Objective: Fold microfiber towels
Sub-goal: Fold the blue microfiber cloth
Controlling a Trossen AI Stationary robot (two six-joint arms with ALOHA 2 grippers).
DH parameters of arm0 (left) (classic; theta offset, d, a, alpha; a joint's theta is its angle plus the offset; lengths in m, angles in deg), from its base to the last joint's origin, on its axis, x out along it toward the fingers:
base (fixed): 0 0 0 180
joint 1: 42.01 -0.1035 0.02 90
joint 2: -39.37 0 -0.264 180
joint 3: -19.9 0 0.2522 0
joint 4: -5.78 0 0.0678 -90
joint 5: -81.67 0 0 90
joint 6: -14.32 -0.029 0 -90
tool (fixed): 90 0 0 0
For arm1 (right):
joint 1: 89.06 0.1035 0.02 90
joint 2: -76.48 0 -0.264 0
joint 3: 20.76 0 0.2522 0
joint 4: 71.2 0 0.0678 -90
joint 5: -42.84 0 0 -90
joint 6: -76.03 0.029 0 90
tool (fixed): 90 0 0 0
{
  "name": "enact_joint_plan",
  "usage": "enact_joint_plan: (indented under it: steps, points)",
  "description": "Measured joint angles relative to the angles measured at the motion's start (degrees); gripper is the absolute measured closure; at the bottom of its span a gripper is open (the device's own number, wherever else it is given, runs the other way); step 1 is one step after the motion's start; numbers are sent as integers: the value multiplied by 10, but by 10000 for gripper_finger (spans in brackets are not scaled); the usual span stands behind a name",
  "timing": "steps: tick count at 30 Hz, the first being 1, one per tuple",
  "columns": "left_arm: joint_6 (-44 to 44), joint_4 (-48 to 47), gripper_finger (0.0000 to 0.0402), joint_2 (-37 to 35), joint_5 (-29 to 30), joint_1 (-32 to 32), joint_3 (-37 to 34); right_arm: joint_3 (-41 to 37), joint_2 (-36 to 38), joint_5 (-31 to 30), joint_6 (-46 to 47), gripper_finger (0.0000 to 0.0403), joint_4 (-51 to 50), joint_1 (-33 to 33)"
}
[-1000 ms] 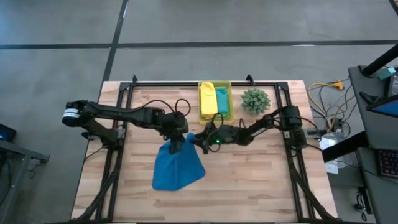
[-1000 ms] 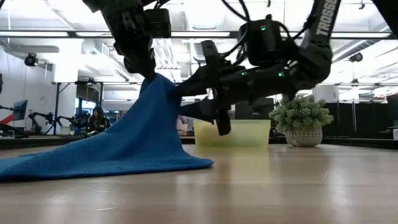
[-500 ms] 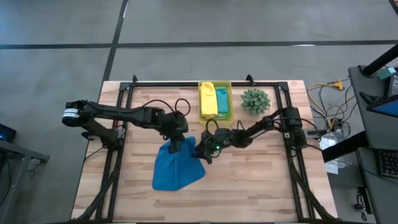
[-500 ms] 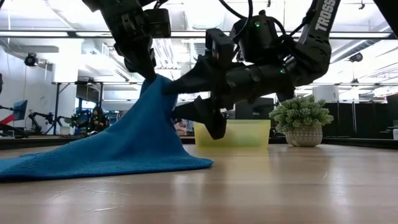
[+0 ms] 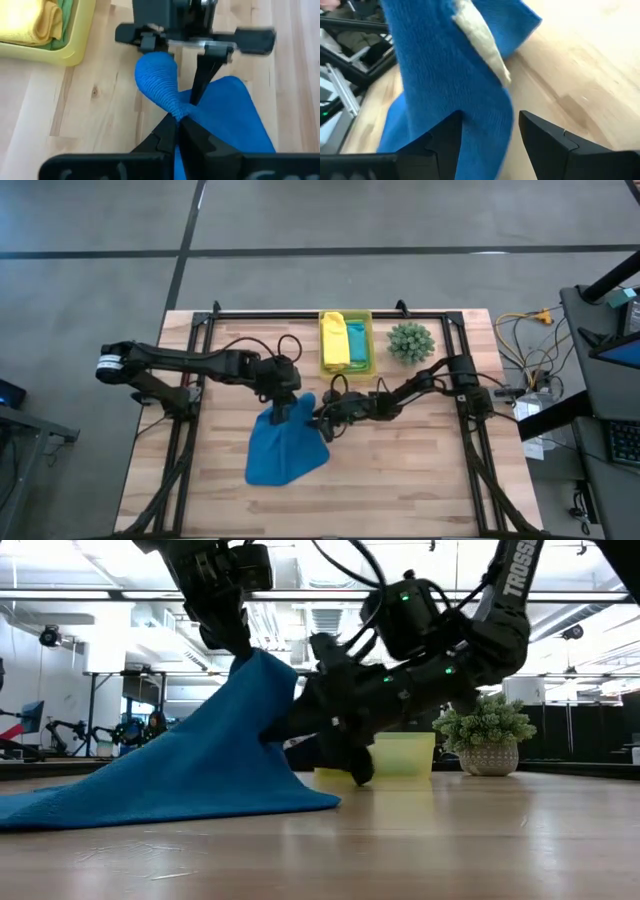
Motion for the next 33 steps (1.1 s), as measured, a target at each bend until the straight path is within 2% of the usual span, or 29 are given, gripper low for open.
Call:
enact_joint_plan:
  steps: [5, 13, 21, 33]
  points:
    - [-3, -4, 401, -14, 0, 0, 0, 45, -29, -6, 2, 211, -24, 0]
    - [-4, -9, 402, -25, 15, -7, 0, 97, -28, 25, -12, 211, -160, 12]
    - [-15, -18, 401, -25, 15, -13, 0, 110, -28, 34, -2, 211, -237, 31]
    - [-17, -57, 401, -25, 15, -15, 0, 122, -7, 51, 74, 211, -342, 76]
